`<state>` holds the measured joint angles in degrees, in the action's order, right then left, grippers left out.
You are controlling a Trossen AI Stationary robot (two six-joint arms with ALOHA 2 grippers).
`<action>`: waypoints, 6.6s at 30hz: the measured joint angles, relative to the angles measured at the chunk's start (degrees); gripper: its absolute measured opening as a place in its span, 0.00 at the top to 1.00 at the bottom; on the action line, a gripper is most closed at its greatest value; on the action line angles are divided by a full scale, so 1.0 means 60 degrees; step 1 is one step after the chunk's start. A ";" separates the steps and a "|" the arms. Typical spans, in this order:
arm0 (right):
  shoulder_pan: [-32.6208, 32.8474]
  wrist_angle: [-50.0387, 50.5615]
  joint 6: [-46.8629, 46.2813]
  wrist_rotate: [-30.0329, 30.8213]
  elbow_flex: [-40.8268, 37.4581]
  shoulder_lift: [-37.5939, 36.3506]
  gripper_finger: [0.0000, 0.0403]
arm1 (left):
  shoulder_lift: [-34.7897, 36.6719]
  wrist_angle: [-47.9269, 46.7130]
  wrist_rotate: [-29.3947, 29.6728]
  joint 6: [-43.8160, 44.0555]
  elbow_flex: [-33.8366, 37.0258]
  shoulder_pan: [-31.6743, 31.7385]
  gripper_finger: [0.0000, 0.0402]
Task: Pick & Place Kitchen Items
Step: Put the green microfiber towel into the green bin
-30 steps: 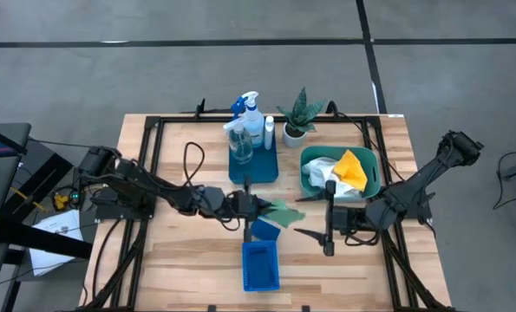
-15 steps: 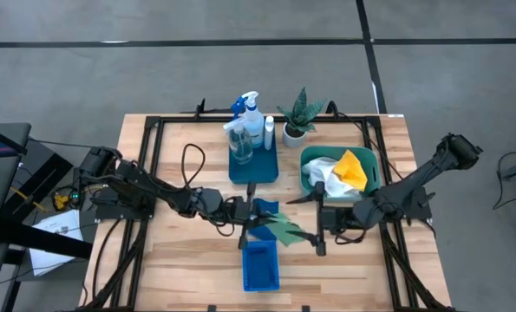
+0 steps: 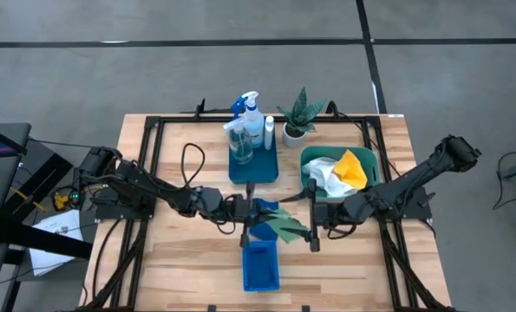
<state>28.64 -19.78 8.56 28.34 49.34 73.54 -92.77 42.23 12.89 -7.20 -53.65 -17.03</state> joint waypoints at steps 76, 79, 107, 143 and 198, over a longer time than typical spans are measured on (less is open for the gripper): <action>0.0018 0.0116 0.0178 0.0025 0.0000 -0.0007 0.99 | 0.0000 0.0368 -0.0106 0.0000 0.0011 -0.0155 1.00; 0.0018 0.0114 0.0180 0.0025 0.0000 -0.0007 0.99 | 0.0000 0.0366 -0.0106 0.0000 0.0011 -0.0155 0.99; 0.0018 0.0216 0.0178 0.0007 -0.0002 -0.0007 1.00 | 0.0000 0.0267 -0.0157 -0.0271 0.0011 -0.0151 0.66; -0.0006 0.0869 -0.1380 0.0357 -0.0004 -0.0340 1.00 | 0.3569 -0.6788 0.2554 0.0829 0.0748 -0.0155 0.32; -0.2609 1.0591 -0.9535 0.5587 -0.0007 -0.0478 1.00 | 0.5741 -0.6383 0.4461 0.1752 0.2335 -0.0151 0.32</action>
<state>12.99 43.77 -48.65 61.86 49.30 70.67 -58.33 3.93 39.65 3.31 -39.64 -17.93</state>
